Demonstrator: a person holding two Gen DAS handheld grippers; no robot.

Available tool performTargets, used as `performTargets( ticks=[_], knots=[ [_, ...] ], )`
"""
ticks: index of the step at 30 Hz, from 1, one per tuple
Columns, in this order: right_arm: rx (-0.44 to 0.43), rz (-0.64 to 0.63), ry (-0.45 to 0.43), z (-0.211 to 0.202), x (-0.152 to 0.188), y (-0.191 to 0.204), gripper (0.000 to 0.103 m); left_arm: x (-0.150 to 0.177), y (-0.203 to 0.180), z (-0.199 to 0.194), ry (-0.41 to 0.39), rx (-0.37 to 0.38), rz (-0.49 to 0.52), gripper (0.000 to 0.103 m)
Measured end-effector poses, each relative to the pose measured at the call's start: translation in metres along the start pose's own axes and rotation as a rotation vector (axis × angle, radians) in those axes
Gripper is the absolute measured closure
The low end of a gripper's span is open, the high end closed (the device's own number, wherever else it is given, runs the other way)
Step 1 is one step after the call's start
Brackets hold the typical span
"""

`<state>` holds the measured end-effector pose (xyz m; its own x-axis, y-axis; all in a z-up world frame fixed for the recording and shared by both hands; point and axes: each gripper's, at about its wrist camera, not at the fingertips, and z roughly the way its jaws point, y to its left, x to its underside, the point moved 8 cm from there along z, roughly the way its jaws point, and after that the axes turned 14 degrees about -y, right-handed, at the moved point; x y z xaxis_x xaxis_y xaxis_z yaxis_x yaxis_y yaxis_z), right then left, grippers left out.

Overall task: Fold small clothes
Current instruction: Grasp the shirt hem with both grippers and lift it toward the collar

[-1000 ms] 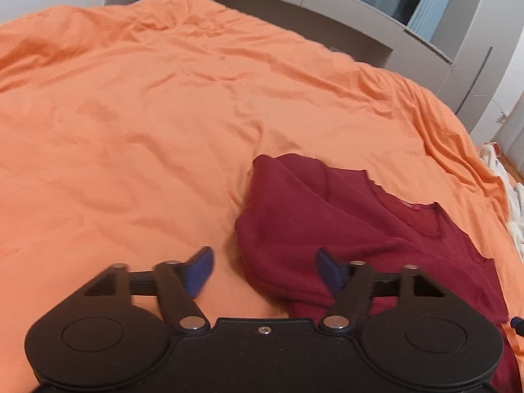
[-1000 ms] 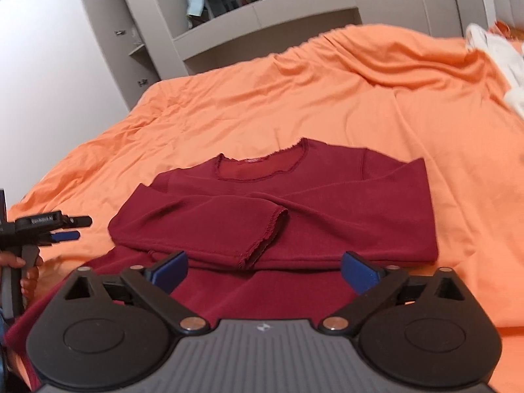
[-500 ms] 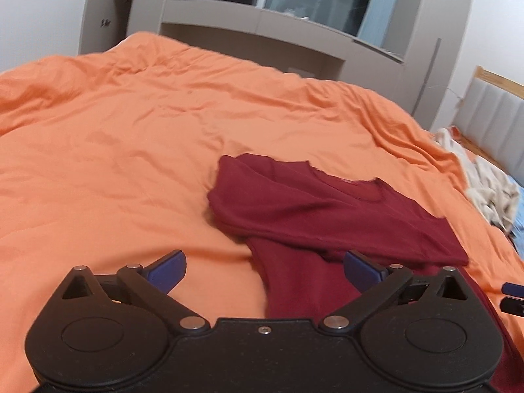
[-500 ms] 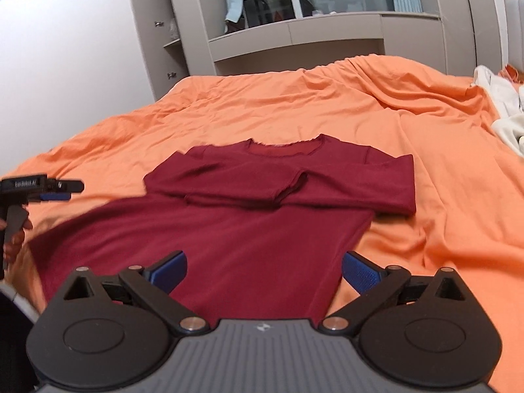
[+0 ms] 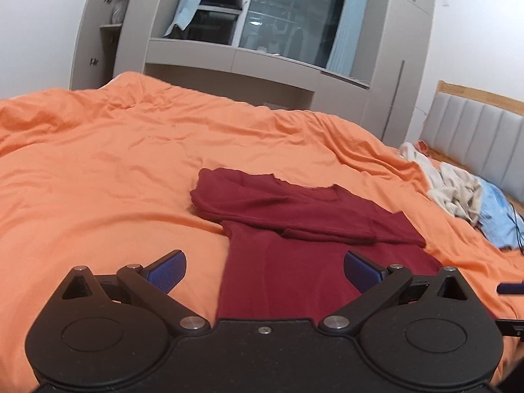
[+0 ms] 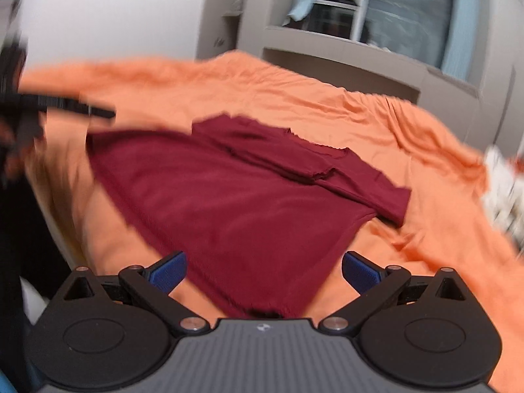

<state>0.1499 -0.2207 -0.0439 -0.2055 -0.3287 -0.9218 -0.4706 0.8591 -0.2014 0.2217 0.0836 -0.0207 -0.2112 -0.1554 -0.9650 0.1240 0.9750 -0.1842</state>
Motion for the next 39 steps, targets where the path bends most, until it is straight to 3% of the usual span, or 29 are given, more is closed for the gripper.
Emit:
performTargets(
  ticks=[4,9,11,15,17,18,19,21,27,32,36,39],
  knots=[
    [0.043,-0.238,0.053,-0.003,0.015,0.02,0.0,0.014,-0.009,-0.021,0.003,0.017,0.054,0.001],
    [0.089,-0.338,0.06,0.004,0.028,0.027,0.001,0.032,-0.011,-0.04,0.035,0.007,0.106,0.001],
    [0.104,-0.379,0.028,0.007,0.026,0.031,0.008,0.034,-0.014,-0.046,0.029,0.02,0.117,0.001],
    [0.076,-0.448,-0.02,0.012,0.026,0.047,0.036,0.037,-0.017,-0.05,0.024,0.023,0.149,0.001],
    [0.042,-0.474,-0.027,0.014,0.028,0.055,0.059,0.039,-0.019,-0.049,0.033,0.017,0.165,0.001],
    [0.026,-0.477,-0.023,0.017,0.028,0.055,0.078,0.04,-0.019,-0.049,0.038,0.014,0.175,0.001],
    [0.012,-0.469,-0.017,0.018,0.029,0.056,0.089,0.041,-0.02,-0.048,0.043,0.01,0.185,0.001],
    [0.008,-0.436,-0.039,0.016,0.026,0.054,0.095,0.043,-0.022,-0.046,0.053,0.003,0.201,0.001],
    [0.05,-0.268,-0.163,0.0,-0.005,0.027,0.097,0.047,-0.024,-0.046,0.064,-0.009,0.244,0.001],
    [0.077,-0.189,-0.216,-0.006,-0.027,0.005,0.097,0.054,-0.03,-0.038,0.102,-0.019,0.299,0.001],
    [0.092,-0.172,-0.228,-0.008,-0.033,-0.005,0.097,0.058,-0.037,-0.027,0.13,-0.047,0.403,0.001],
    [0.096,-0.165,-0.223,-0.009,-0.031,-0.007,0.097,0.053,-0.044,-0.021,0.095,-0.062,0.531,0.001]
  ],
)
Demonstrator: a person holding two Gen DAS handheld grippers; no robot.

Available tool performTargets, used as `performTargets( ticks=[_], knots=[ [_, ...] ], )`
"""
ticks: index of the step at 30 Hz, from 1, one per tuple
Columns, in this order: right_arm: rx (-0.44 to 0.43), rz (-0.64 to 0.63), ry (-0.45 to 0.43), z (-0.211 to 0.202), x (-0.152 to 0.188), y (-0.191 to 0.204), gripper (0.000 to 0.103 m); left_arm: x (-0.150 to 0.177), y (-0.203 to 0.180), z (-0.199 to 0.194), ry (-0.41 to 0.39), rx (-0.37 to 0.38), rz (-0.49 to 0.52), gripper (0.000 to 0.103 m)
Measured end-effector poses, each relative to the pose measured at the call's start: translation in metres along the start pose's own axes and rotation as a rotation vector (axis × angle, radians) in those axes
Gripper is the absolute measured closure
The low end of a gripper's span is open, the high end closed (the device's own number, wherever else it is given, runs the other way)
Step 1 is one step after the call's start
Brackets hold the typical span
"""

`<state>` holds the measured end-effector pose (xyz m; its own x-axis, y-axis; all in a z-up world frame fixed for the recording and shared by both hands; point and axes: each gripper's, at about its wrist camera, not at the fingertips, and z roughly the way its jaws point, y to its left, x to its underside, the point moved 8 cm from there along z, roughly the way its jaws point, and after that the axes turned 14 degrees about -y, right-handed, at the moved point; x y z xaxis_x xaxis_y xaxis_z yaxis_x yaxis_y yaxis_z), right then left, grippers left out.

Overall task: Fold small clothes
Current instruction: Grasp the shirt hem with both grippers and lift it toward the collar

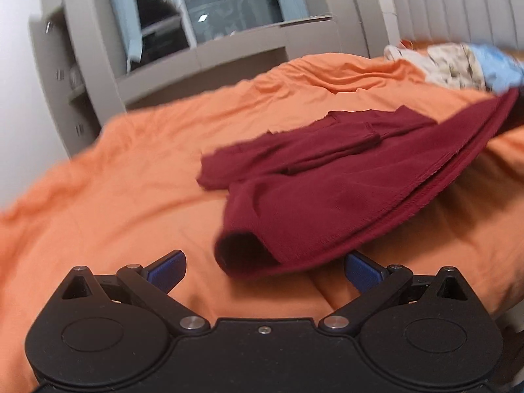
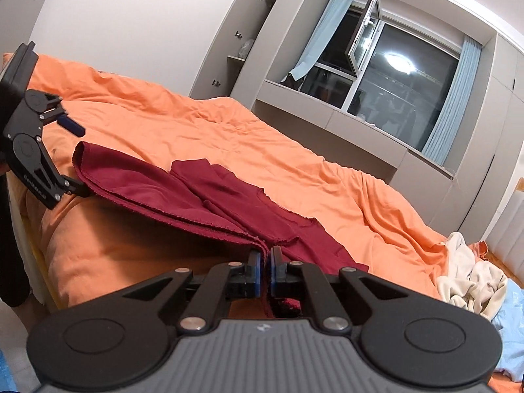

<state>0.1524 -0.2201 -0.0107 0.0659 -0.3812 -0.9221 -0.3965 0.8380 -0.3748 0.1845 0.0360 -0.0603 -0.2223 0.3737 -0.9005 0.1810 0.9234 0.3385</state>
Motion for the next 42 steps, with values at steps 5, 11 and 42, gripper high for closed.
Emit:
performTargets(
  ticks=[5,11,42],
  knots=[
    [0.006,0.004,0.018,0.0,0.006,0.001,0.097,-0.002,-0.015,0.013,-0.017,0.016,0.255,0.001],
    [0.001,-0.025,0.058,0.0,0.018,0.008,0.097,-0.009,-0.017,0.023,-0.054,0.031,0.426,0.009],
    [0.304,-0.116,-0.218,-0.086,-0.035,-0.02,0.098,-0.083,-0.023,-0.077,-0.367,0.061,0.31,0.092]
  ],
)
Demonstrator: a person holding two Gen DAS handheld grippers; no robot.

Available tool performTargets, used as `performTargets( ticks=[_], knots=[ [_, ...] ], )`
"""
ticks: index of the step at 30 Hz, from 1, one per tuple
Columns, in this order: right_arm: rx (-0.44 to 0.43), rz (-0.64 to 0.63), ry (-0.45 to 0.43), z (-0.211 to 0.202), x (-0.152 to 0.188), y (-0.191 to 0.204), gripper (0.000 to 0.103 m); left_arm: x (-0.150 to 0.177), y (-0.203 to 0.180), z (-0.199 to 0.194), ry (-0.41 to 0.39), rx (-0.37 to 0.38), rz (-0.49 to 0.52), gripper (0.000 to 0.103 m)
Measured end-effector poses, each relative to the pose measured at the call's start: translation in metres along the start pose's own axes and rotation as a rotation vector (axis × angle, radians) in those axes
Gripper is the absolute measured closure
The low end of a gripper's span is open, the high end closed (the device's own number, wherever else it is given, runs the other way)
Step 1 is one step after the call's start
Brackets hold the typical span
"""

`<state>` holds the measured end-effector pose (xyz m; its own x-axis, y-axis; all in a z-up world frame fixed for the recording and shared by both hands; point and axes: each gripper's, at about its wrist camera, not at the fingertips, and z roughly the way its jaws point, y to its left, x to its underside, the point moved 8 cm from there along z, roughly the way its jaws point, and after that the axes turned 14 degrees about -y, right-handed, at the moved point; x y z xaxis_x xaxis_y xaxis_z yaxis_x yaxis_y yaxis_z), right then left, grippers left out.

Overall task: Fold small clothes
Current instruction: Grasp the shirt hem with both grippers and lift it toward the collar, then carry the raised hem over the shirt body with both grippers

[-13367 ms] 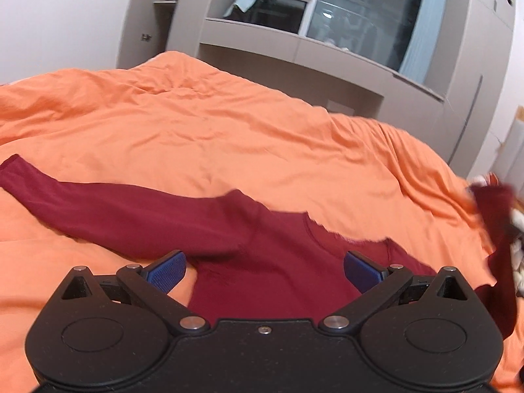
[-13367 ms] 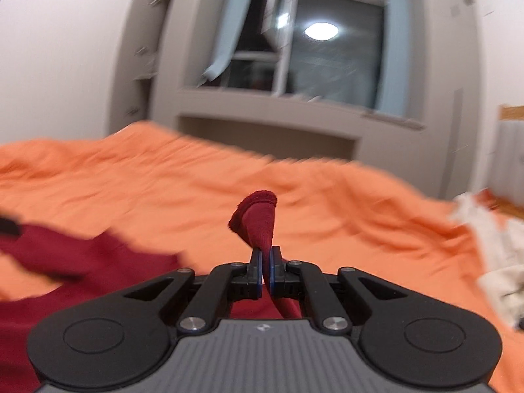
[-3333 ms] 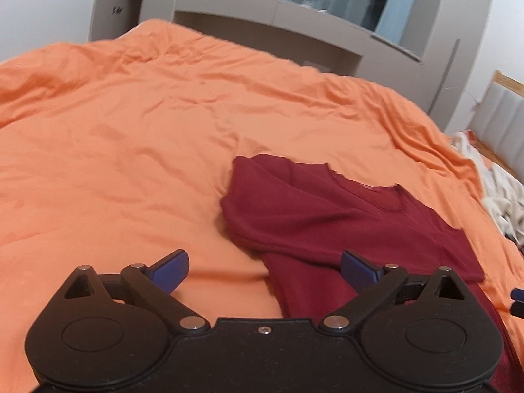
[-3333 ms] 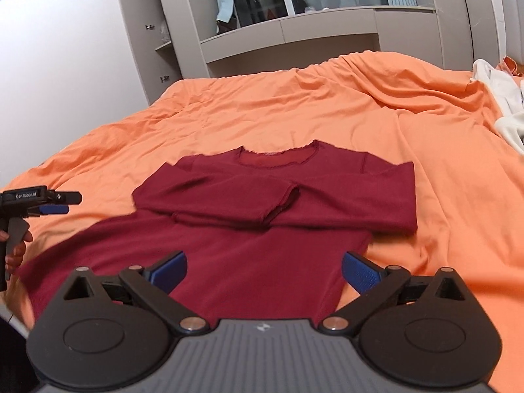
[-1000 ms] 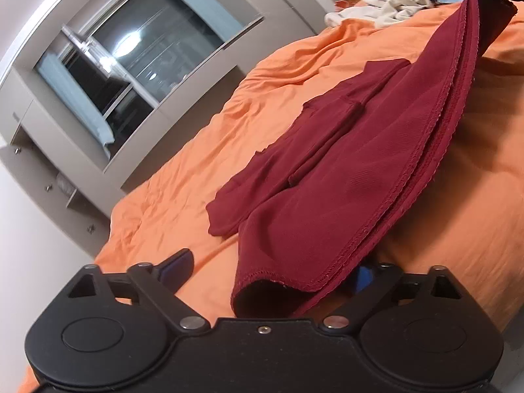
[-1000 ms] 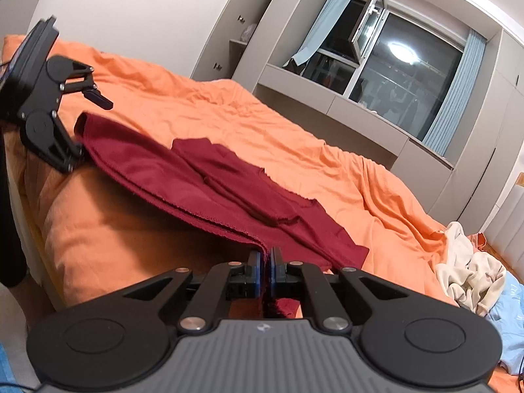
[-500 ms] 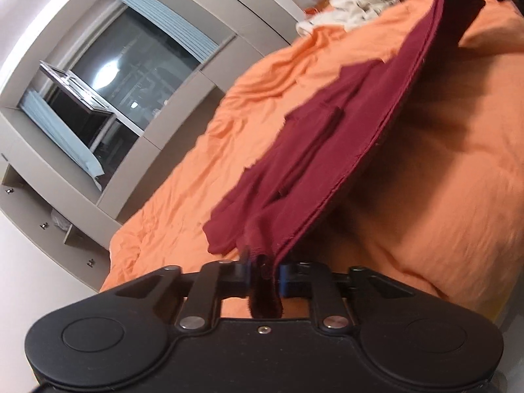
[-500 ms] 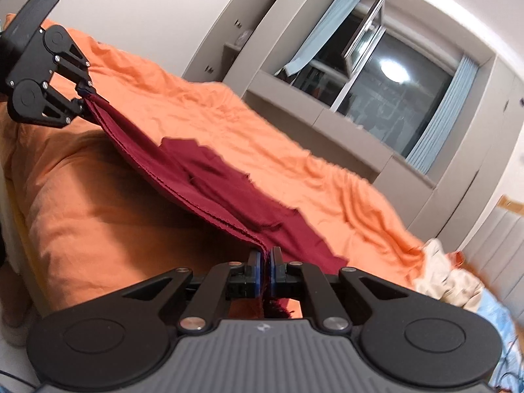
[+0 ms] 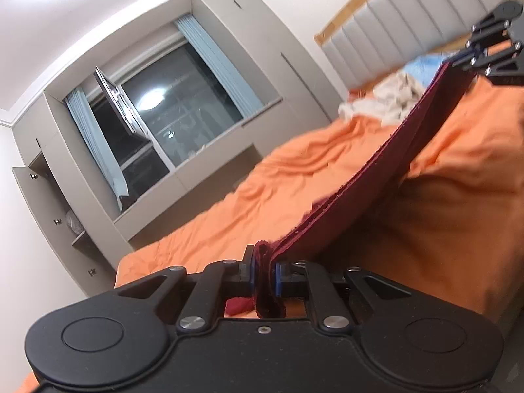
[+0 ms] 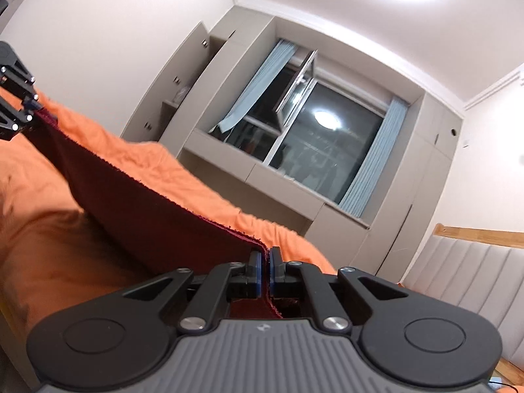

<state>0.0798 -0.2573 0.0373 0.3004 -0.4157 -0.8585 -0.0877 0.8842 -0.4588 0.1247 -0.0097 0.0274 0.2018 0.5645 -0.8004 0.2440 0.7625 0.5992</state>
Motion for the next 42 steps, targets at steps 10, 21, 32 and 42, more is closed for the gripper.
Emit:
performTargets(
  ticks=[10,21,32,42],
  knots=[
    [0.024,-0.006,-0.034,-0.006,-0.012,-0.01,0.098,-0.044,0.0,-0.041,-0.038,0.026,-0.132,0.092],
    [0.046,0.068,-0.033,0.095,0.002,-0.032,0.098,-0.046,0.028,0.022,-0.088,-0.042,-0.214,0.088],
    [0.022,0.036,0.029,0.248,0.053,-0.033,0.098,-0.021,0.067,0.161,-0.022,-0.133,-0.213,0.087],
    [-0.091,0.077,0.194,0.337,0.139,-0.003,0.098,0.051,0.082,0.286,0.15,-0.162,-0.275,0.087]
  ],
)
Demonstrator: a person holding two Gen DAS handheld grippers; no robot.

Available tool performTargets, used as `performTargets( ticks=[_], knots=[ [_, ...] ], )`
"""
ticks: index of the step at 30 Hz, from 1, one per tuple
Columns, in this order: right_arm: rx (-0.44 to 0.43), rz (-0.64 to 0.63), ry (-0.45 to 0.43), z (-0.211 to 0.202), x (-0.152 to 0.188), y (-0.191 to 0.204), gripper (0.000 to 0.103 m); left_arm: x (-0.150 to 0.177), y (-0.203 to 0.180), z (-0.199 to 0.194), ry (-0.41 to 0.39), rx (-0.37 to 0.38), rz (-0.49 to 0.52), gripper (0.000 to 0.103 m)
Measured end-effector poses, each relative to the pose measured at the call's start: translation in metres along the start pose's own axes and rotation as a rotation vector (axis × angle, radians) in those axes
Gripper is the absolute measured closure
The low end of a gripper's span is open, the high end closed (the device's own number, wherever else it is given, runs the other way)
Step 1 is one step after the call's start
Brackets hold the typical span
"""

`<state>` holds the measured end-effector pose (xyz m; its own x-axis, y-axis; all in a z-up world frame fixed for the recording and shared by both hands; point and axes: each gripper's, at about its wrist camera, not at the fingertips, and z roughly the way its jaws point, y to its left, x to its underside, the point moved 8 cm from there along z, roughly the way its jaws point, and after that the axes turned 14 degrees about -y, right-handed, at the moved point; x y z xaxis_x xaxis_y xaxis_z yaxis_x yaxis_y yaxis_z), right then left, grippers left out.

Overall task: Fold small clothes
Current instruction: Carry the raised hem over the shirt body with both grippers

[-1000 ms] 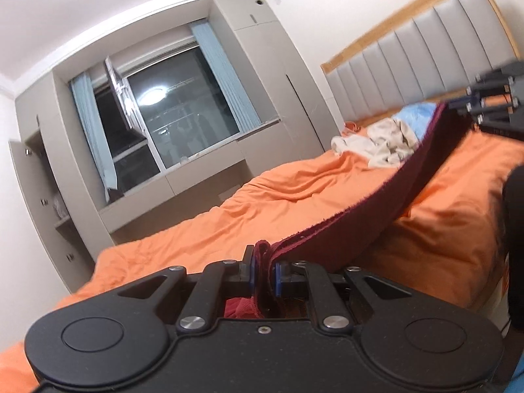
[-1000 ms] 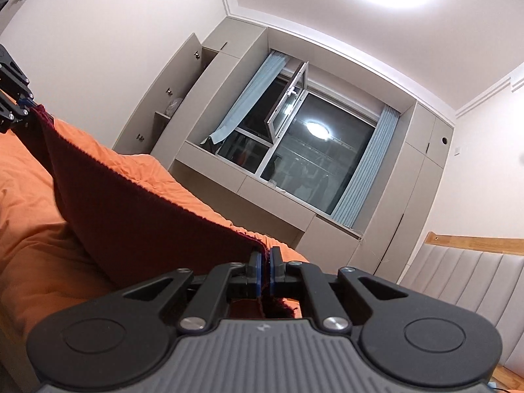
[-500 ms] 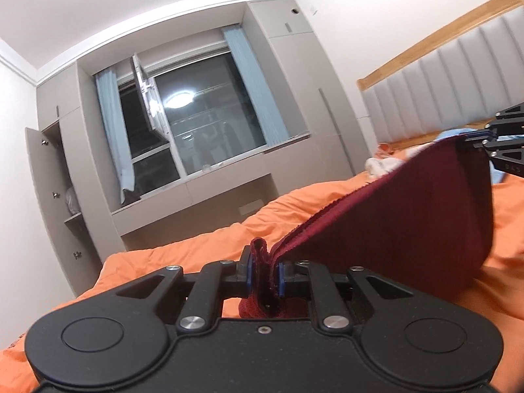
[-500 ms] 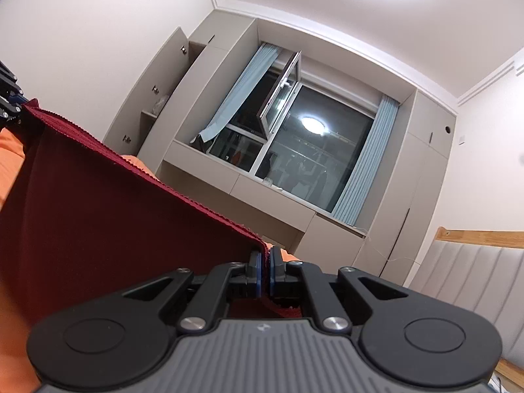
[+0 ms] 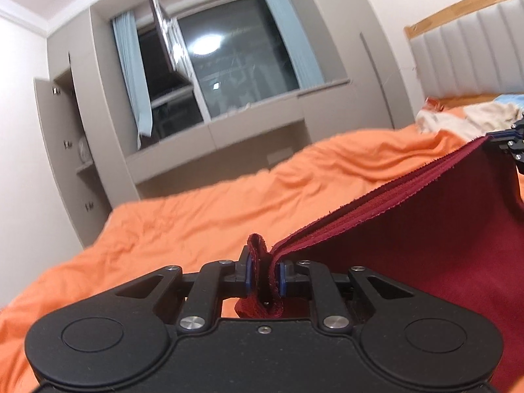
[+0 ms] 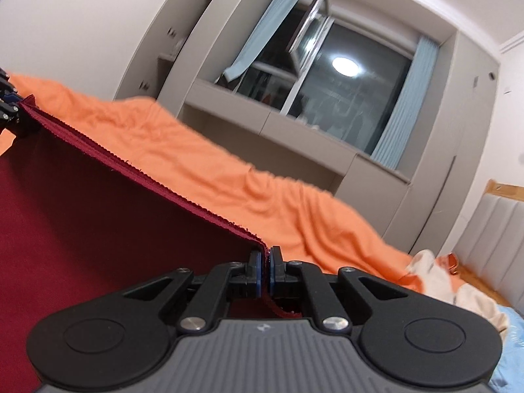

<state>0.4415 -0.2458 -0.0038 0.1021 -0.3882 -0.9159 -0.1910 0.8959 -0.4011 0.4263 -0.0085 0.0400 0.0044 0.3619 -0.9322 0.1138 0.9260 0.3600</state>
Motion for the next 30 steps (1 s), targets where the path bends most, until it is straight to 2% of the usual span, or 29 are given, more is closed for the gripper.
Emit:
performTargets(
  ticks=[6,10,21,26,28,29,30],
  knots=[
    [-0.042,-0.04,0.073,0.033,0.033,0.018,0.098,0.047,-0.002,0.049,0.138,0.012,0.008,0.087],
    [-0.053,-0.044,0.105,0.042,0.047,0.024,0.098,0.072,-0.005,0.067,0.207,0.009,-0.012,0.087],
    [-0.085,-0.05,0.166,0.057,0.072,0.032,0.097,0.104,-0.015,0.1,0.295,0.009,0.011,0.084],
    [-0.078,-0.048,0.172,0.057,0.074,0.032,0.079,0.11,-0.014,0.103,0.334,0.0,-0.006,0.077],
    [-0.075,-0.038,0.173,0.056,0.074,0.03,0.061,0.109,-0.012,0.103,0.343,-0.013,-0.011,0.067],
    [-0.072,-0.033,0.17,0.056,0.074,0.029,0.057,0.109,-0.011,0.103,0.353,-0.015,-0.022,0.065],
    [-0.069,-0.03,0.168,0.055,0.073,0.027,0.05,0.11,-0.009,0.102,0.366,-0.016,-0.04,0.058]
  ],
)
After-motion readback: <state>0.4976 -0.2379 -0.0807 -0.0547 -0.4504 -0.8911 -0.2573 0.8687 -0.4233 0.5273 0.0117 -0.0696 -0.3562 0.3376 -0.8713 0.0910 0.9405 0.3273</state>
